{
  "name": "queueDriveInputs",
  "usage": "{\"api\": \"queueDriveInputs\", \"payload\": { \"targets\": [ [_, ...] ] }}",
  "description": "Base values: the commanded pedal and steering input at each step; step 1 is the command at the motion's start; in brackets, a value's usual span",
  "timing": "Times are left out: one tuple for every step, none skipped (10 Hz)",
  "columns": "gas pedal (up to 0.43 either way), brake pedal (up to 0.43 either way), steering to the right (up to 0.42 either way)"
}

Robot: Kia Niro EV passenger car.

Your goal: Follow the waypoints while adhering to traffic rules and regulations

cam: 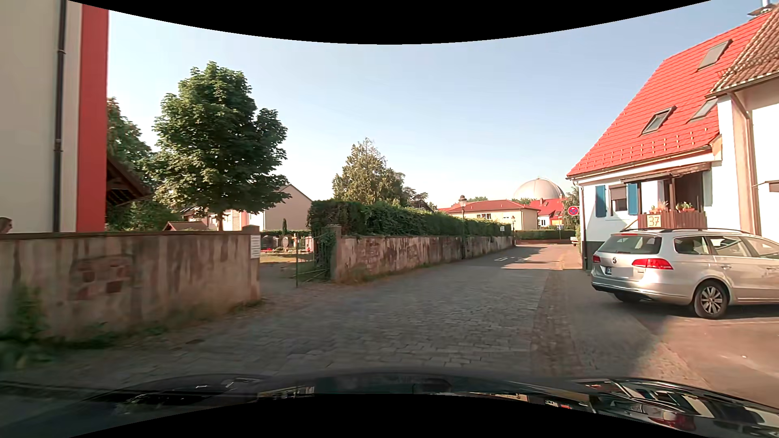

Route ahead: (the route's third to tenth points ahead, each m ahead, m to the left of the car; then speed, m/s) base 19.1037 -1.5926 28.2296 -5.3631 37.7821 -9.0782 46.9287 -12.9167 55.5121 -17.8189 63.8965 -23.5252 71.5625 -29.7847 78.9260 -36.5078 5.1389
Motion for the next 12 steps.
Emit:
{"api": "queueDriveInputs", "payload": {
  "targets": [
    [0.047, 0.000, 0.198],
    [0.047, 0.000, 0.199],
    [0.047, 0.000, 0.199],
    [0.047, 0.000, 0.198],
    [0.059, 0.000, 0.197],
    [0.059, 0.000, 0.194],
    [0.059, 0.000, 0.188],
    [0.059, 0.000, 0.184],
    [0.059, 0.000, 0.176],
    [0.059, 0.000, 0.167],
    [0.059, 0.000, 0.159],
    [0.067, 0.000, 0.146]
  ]
}}
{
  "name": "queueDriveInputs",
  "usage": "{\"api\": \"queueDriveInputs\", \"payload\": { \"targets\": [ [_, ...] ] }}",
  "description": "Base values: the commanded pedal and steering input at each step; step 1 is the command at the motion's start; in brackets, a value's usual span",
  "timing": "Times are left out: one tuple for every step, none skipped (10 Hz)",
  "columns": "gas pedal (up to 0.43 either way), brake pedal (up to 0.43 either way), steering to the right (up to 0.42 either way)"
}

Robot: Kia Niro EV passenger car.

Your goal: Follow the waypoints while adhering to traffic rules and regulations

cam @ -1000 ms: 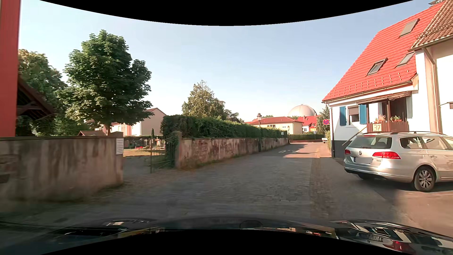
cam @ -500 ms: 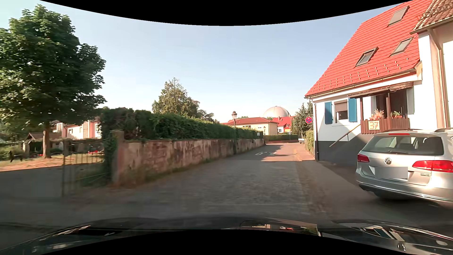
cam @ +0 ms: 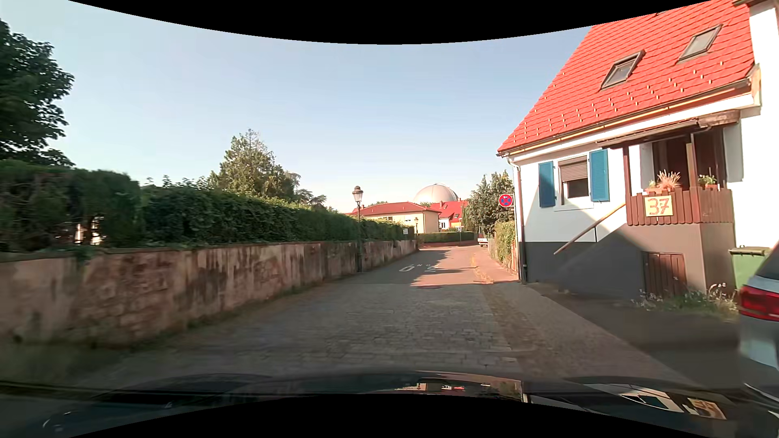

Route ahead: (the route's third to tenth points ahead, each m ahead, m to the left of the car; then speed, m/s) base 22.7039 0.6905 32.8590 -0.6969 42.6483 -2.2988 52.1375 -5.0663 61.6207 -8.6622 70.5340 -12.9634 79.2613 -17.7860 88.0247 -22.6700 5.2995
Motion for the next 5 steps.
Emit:
{"api": "queueDriveInputs", "payload": {
  "targets": [
    [0.067, 0.000, 0.134],
    [0.079, 0.000, 0.127],
    [0.079, 0.000, 0.118],
    [0.079, 0.000, 0.101],
    [0.079, 0.000, 0.082]
  ]
}}
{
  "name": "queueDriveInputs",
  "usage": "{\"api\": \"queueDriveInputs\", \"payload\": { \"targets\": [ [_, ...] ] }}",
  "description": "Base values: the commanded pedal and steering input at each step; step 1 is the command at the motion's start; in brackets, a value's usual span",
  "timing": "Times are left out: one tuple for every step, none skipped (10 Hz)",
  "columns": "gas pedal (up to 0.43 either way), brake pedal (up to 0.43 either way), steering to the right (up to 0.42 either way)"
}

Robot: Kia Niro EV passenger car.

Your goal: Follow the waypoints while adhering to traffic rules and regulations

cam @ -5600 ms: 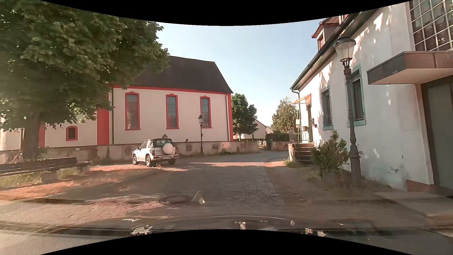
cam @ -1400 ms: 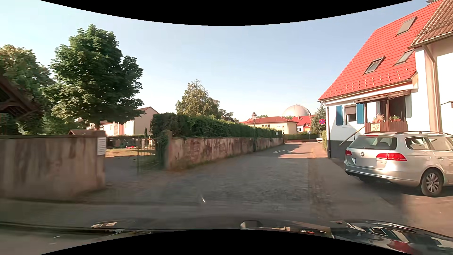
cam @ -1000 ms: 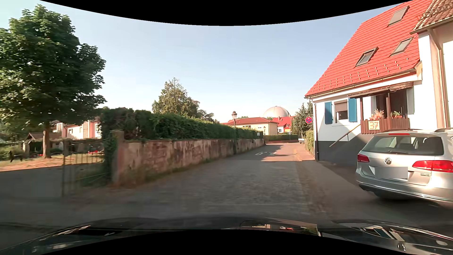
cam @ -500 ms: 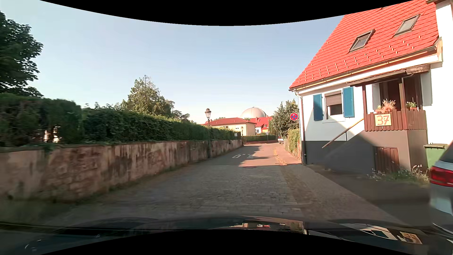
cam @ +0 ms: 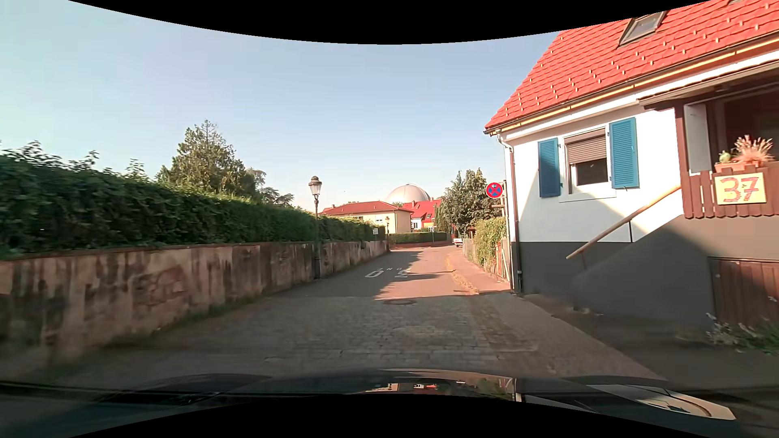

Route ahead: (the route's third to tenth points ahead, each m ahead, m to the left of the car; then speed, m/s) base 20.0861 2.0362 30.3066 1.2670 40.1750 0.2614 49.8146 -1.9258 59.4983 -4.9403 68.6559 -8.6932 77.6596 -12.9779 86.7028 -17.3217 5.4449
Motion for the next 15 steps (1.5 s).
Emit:
{"api": "queueDriveInputs", "payload": {
  "targets": [
    [0.079, 0.000, 0.055],
    [0.087, 0.000, 0.033],
    [0.087, 0.000, 0.025],
    [0.087, 0.000, 0.025],
    [0.087, 0.000, 0.029],
    [0.087, 0.000, 0.029],
    [0.087, 0.000, 0.022],
    [0.087, 0.000, 0.015],
    [0.087, 0.000, 0.011],
    [0.087, 0.000, 0.009],
    [0.087, 0.000, 0.010],
    [0.087, 0.000, 0.011],
    [0.087, 0.000, 0.009],
    [0.087, 0.000, 0.005],
    [0.087, 0.000, 0.004]
  ]
}}
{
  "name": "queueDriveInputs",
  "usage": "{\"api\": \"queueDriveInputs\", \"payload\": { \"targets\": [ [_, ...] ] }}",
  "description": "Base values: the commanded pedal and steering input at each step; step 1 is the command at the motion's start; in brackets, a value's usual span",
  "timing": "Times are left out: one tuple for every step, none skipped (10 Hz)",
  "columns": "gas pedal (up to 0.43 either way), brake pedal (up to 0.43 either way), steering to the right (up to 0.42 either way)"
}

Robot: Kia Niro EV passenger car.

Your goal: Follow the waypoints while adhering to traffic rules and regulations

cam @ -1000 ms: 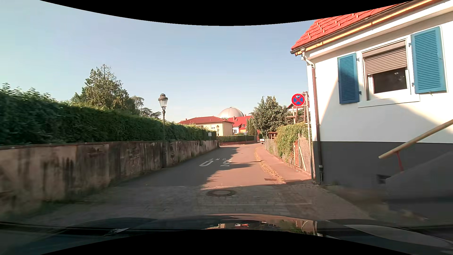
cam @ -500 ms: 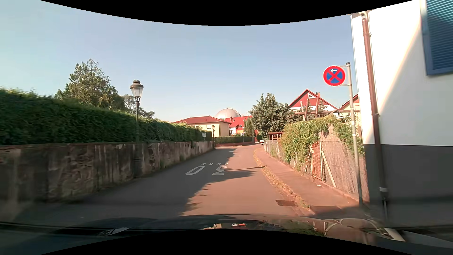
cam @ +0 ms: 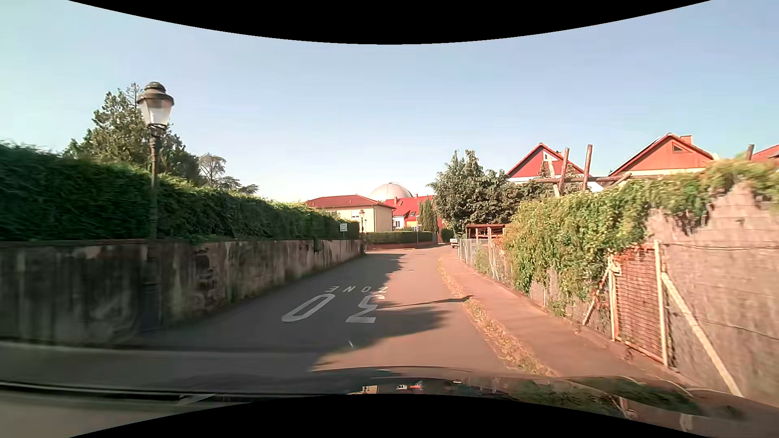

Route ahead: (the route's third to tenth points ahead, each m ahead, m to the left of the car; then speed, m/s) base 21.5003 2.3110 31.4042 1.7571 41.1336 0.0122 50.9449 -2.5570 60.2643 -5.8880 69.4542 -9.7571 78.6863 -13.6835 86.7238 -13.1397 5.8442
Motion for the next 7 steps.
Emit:
{"api": "queueDriveInputs", "payload": {
  "targets": [
    [0.087, 0.000, 0.003],
    [0.087, 0.000, 0.003],
    [0.087, 0.000, 0.003],
    [0.087, 0.000, 0.005],
    [0.087, 0.000, 0.011],
    [0.087, 0.000, 0.013],
    [0.087, 0.000, 0.012]
  ]
}}
